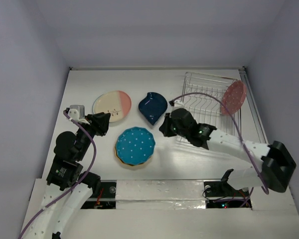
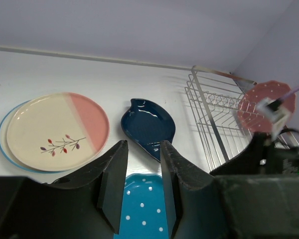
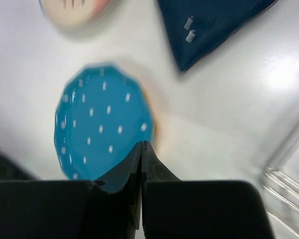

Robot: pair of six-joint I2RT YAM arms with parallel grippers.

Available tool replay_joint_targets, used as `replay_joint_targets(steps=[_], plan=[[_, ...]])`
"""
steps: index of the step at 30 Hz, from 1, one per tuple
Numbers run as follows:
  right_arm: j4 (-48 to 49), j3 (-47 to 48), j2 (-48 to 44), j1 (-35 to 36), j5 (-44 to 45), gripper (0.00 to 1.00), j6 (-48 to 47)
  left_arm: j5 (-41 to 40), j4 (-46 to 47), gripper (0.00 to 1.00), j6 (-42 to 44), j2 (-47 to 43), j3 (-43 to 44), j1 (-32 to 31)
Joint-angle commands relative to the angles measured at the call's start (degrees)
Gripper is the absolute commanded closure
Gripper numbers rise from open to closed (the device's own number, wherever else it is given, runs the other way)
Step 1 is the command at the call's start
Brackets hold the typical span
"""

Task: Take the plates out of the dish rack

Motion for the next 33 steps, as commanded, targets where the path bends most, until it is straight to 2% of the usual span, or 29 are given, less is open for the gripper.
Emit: replay_joint_targets(steps=[1, 3, 4, 6, 8, 9, 10, 11, 12, 14, 15, 16, 17, 19, 22, 29, 33], plan=[[-7.83, 5.52, -7.83, -1.18, 21.89, 1.00, -2.35, 0.41, 2.14, 0.74, -0.17, -0.81, 2.15, 0.38], [-10.12, 6.14, -12.21, -5.90, 26.51, 1.00, -2.44, 0.59, 2.14, 0.80, -0.17, -1.08, 2.24, 0.38], [-10.65, 6.06, -13.71, -8.11, 29.40, 1.00, -2.44, 0.50, 1.97, 0.88, -0.17, -1.25, 2.24, 0.38], [-10.93, 4.92, -18.27, -15.21, 31.61, 1.00, -2.79, 0.06, 1.88, 0.97, -0.26, -1.95, 2.33, -0.23], [-10.75, 4.12, -20.66, -20.07, 34.78, 1.00, -3.66, -0.29, 1.79, 1.00, -0.34, -2.74, 2.33, -0.23], [-10.49, 3.95, -21.54, -22.35, 35.75, 0.96, -4.10, -0.29, 1.62, 1.00, -0.34, -3.10, 2.24, -0.75], [-10.57, 3.94, -22.25, -27.60, 35.93, 0.91, -4.46, -0.29, 1.53, 1.00, -0.34, -3.36, 2.24, -0.76], [-10.75, 4.12, -22.34, -30.34, 34.80, 0.84, -4.81, -0.29, 1.53, 1.00, -0.34, -3.89, 2.24, -0.76], [-10.57, 4.38, -22.34, -32.55, 34.01, 0.62, -5.42, -0.29, 1.27, 1.00, -0.34, -4.24, 2.41, -1.37], [-9.87, 4.38, -21.91, -38.77, 32.87, 0.28, -5.95, -1.08, 1.27, 1.00, -0.26, -5.03, 2.33, -2.07], [-9.26, 4.30, -21.56, -40.90, 31.64, 0.16, -6.48, -1.87, 1.35, 1.00, -0.26, -5.29, 2.33, -2.08], [-8.38, 4.04, -21.12, -42.83, 29.02, 0.14, -7.00, -1.87, 1.53, 0.95, -0.17, -5.47, 2.41, -2.08], [-7.42, 3.08, -20.68, -46.59, 27.34, 0.13, -7.53, -1.87, 1.62, 0.93, -0.17, -5.91, 2.42, -2.08], [-4.43, 2.19, -17.96, -49.69, 22.96, 0.12, -8.85, -2.22, 1.53, 0.87, 0.01, -6.52, 2.33, -2.86], [-1.70, 2.45, -13.13, -54.01, 18.89, 0.14, -10.78, -2.14, 1.44, 0.83, 0.36, -7.40, 2.15, -4.01], [3.92, 3.68, -4.24, -60.87, 12.91, 0.22, -13.16, -2.93, 1.09, 0.83, 0.36, -9.16, 2.24, -5.15], [11.04, 2.27, -0.73, -62.10, 10.44, 0.33, -14.48, -2.67, 1.26, 0.83, 0.10, -9.60, 2.15, -5.68]])
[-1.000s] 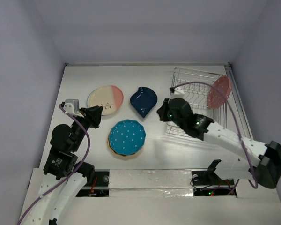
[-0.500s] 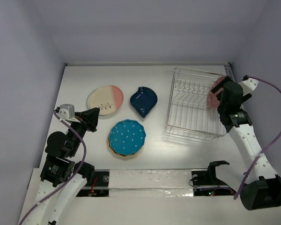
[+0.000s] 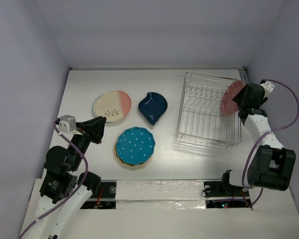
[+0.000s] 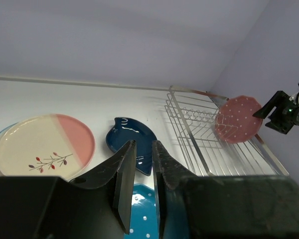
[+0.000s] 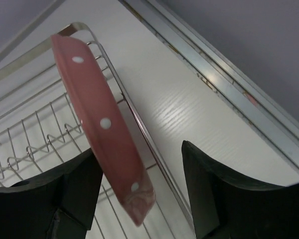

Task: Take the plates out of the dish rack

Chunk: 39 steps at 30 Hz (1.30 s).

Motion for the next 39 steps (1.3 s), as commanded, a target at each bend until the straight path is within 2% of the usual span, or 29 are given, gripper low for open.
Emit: replay_joint_targets(steps=[1, 4, 6, 12, 15, 20, 23, 24, 26, 30, 36, 39], plan=[[9.48, 0.31, 2.31, -0.77, -3.37, 0.34, -2.22, -0.20, 1.81, 0.83, 0.07, -0.86, 2.13, -0.70], [9.47, 2.77, 6.62, -0.77, -3.11, 0.42, -3.53, -0.55, 1.72, 0.83, 0.08, -1.21, 2.22, -1.22], [10.26, 2.86, 7.85, -0.77, -2.67, 0.55, -4.59, -0.63, 1.64, 0.83, 0.07, -1.39, 2.22, -1.22], [11.41, 2.24, 8.22, -0.77, -2.58, 0.86, -5.99, -0.90, 1.46, 0.83, 0.07, -1.65, 2.22, -1.75], [11.41, 1.46, 4.44, -0.77, -1.97, 0.88, -6.96, -0.64, 1.55, 0.83, 0.07, -1.48, 2.22, -1.75], [9.57, 1.54, -0.40, 3.09, 2.94, 0.87, -9.42, -0.46, 1.72, 0.83, 0.07, -1.39, 2.13, -2.28], [6.85, 3.03, 0.30, 4.50, 4.45, 0.81, -9.95, -0.28, 1.64, 0.83, -0.01, -1.13, 2.13, -2.28], [5.62, 4.08, 1.43, 4.50, 4.71, 0.77, -10.04, -0.28, 1.72, 0.83, -0.01, -1.04, 2.13, -2.28], [5.34, 4.96, 2.49, 4.50, 4.54, 0.77, -10.04, -0.37, 1.72, 0.83, -0.01, -0.95, 2.13, -2.28], [3.76, 5.41, 2.32, 5.03, 4.80, 0.92, -9.69, -0.28, 1.72, 0.83, -0.01, -0.69, 2.13, -2.28], [2.80, 7.86, -3.91, 9.24, 7.70, 1.00, -11.44, -0.20, 1.81, 0.83, -0.01, 0.02, 2.13, -2.28], [0.61, 11.64, -7.25, 10.92, 8.76, 1.00, -12.50, -0.11, 1.81, 0.83, -0.01, 0.37, 2.04, -2.28]])
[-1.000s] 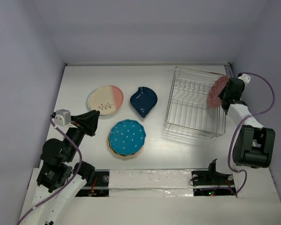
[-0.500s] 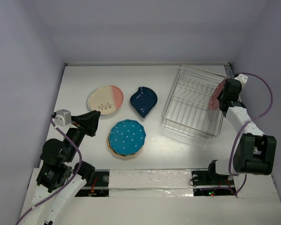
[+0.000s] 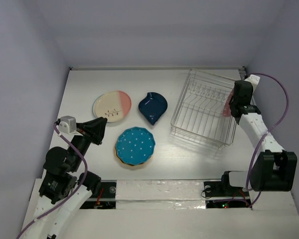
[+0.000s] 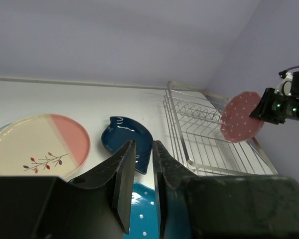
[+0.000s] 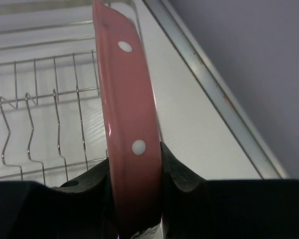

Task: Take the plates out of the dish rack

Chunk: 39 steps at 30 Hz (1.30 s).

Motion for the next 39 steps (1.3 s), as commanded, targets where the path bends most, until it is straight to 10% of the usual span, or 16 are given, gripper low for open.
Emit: replay_joint_targets(steps=[1, 13, 21, 30, 39], plan=[[5.72, 9.41, -7.78, 2.89, 1.94, 1.00, -1.20, 0.18, 2.05, 0.83, 0.01, 1.05, 2.04, -0.38], [-0.61, 13.12, -19.38, 6.15, -10.52, 1.00, 3.62, 0.44, 2.14, 0.83, -0.08, 2.80, 2.04, 0.15], [8.60, 5.21, -19.83, 18.26, -37.00, 1.00, 16.10, -0.44, 2.14, 0.84, -0.17, 4.12, 2.04, 1.73], [26.79, 0.63, -1.23, 44.01, -43.50, 1.00, 28.05, -1.49, 2.14, 0.84, -0.52, 5.44, 2.04, 4.80], [34.27, 4.50, 14.97, 50.44, -47.98, 1.00, 32.98, -1.32, 2.14, 0.84, -0.69, 5.97, 2.04, 5.42]])
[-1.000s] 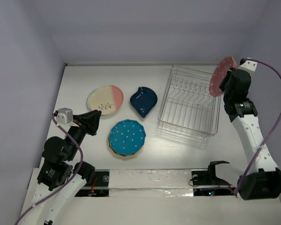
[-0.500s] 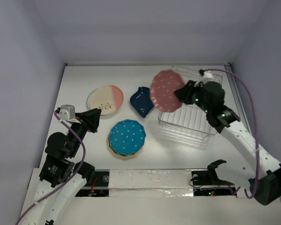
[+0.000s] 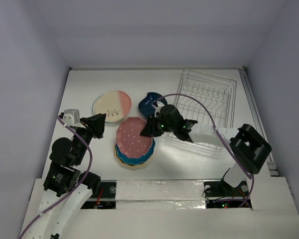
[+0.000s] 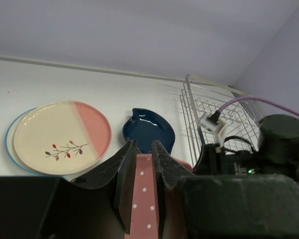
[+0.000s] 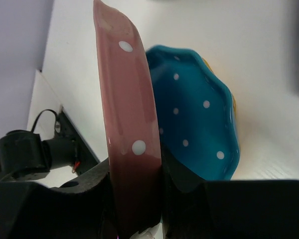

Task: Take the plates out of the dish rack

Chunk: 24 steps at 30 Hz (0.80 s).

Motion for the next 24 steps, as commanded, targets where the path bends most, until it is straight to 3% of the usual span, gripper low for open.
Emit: replay_joint_targets(steps=[1, 10, 11, 18, 24], plan=[[14.58, 5.18, -0.24, 0.79, -3.07, 1.00, 4.85, -0.23, 2.14, 0.84, -0.41, 0.77, 2.04, 0.42], [12.31, 1.31, 1.97, 2.46, -0.96, 0.90, 6.44, 0.21, 2.23, 0.83, -0.41, 0.42, 2.04, 0.95], [11.77, 1.14, 1.97, 2.46, -0.87, 0.78, 6.27, 0.30, 2.31, 0.83, -0.41, 0.42, 2.04, 0.95], [7.20, -1.15, 0.83, 5.09, 2.46, 0.59, 5.30, 0.39, 2.23, 0.83, -0.50, 0.24, 2.04, 0.95], [0.53, -0.45, -1.37, 8.26, 9.04, 0.35, 3.46, 0.48, 2.23, 0.83, -0.50, -0.02, 2.04, 0.95]])
